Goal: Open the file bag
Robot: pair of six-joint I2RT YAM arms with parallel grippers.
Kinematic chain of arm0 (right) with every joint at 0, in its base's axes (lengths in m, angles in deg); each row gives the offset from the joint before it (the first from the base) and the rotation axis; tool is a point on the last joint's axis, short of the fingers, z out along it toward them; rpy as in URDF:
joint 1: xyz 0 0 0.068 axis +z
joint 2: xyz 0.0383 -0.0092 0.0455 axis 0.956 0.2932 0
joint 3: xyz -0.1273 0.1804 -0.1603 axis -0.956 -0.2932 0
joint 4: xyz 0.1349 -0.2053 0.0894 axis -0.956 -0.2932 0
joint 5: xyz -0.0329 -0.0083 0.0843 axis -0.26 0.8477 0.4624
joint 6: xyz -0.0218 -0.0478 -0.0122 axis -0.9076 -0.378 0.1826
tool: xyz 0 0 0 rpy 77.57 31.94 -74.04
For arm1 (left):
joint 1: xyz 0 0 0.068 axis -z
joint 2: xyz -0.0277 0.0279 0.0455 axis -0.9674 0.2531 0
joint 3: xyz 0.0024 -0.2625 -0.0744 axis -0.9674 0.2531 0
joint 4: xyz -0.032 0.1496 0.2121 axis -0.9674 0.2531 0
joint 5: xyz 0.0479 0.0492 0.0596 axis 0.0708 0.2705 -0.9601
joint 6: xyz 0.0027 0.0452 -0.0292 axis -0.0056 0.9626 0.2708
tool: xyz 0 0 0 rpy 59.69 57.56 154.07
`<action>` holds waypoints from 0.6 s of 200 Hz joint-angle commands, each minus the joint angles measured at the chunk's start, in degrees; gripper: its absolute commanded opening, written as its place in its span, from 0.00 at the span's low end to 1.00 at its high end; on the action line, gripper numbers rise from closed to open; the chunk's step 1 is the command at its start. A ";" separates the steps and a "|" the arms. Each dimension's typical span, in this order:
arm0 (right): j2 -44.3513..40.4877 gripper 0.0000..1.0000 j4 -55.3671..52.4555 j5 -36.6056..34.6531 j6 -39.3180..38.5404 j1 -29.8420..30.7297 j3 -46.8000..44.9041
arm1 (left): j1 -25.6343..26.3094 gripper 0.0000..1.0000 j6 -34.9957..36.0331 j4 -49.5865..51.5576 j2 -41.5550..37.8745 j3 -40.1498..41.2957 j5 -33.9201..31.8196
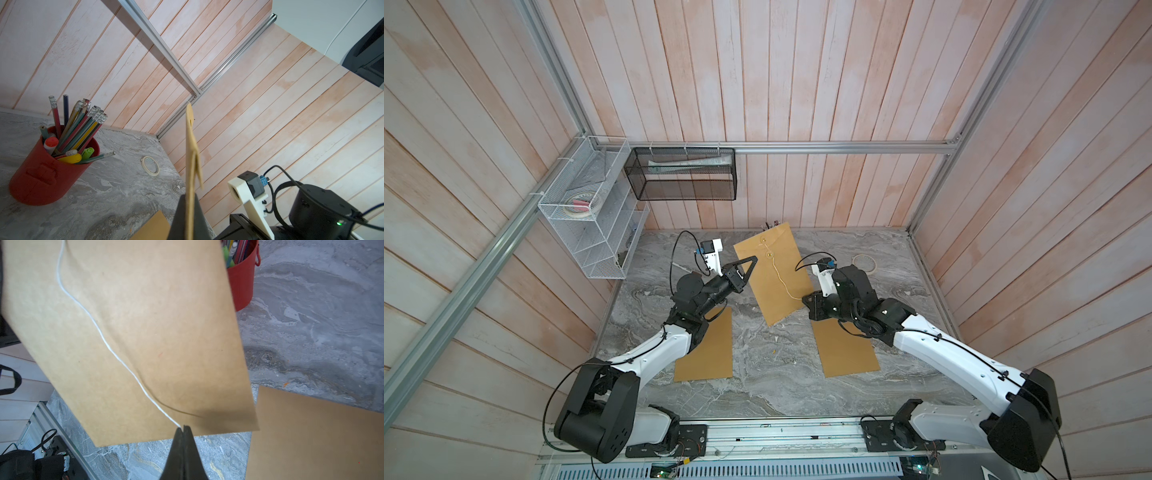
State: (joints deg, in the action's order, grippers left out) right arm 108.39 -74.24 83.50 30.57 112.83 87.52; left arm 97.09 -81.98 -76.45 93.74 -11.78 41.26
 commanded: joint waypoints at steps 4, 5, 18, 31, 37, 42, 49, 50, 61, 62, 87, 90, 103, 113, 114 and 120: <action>-1.23 0.00 -2.02 -1.50 -1.84 -1.52 1.09 | -0.31 0.00 1.27 -0.38 -1.36 -0.38 2.13; -1.22 0.00 -2.04 -1.51 -1.87 -1.58 1.12 | -0.31 0.00 1.27 -0.36 -1.40 -0.31 2.20; -1.22 0.00 -2.13 -1.61 -2.45 -2.35 1.73 | -0.31 0.00 1.31 -0.59 -1.83 0.23 3.31; -1.22 0.00 -2.15 -1.61 -2.89 -3.19 2.32 | -0.31 0.00 1.53 -0.50 -2.43 1.00 4.22; -1.22 0.00 -2.05 -1.61 -3.08 -3.55 2.55 | -0.31 0.00 1.66 -0.45 -2.70 1.35 4.58; -1.25 0.00 -1.99 -1.64 -3.24 -3.81 2.73 | -0.31 0.00 1.83 -0.36 -2.96 1.56 4.86; -1.22 0.00 -1.92 -1.74 -3.42 -4.30 3.16 | -0.31 0.00 2.13 -0.18 -3.29 1.88 5.22; -1.22 0.00 -1.91 -1.72 -3.49 -4.38 3.21 | -0.36 0.00 2.18 -0.13 -3.29 1.88 5.28; -1.14 0.00 -1.70 -1.66 -3.86 -4.87 3.83 | -0.31 0.00 2.71 0.38 -3.59 2.21 6.04; -1.13 0.00 -1.70 -1.68 -3.89 -4.93 3.90 | -0.31 0.00 2.73 0.42 -3.62 2.26 6.13; -0.52 0.00 -1.97 -1.65 -4.99 -5.80 6.04 | -0.31 0.00 3.46 1.11 -3.90 2.87 8.11; -0.44 0.00 -2.01 -1.61 -5.12 -5.90 6.37 | -0.31 0.00 3.51 1.14 -3.91 3.11 8.27; -0.01 0.00 -2.32 -1.92 -5.75 -6.23 7.67 | -0.23 0.00 3.61 1.02 -4.08 3.70 8.74; 0.34 0.00 -2.79 -2.26 -6.32 -6.69 8.83 | -0.23 0.00 3.63 0.99 -4.17 4.13 8.98; 0.40 0.00 -2.82 -2.29 -6.35 -6.72 8.94 | -0.23 0.00 3.63 0.98 -4.21 4.19 9.01; 0.66 0.00 -3.02 -2.40 -6.66 -6.92 9.63 | -0.24 0.00 3.64 0.97 -4.30 4.37 9.18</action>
State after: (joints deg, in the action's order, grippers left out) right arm 108.06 -75.83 82.43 26.13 106.75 93.69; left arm 97.09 -79.62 -75.62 90.79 -9.00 48.21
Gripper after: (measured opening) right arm 0.042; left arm 0.050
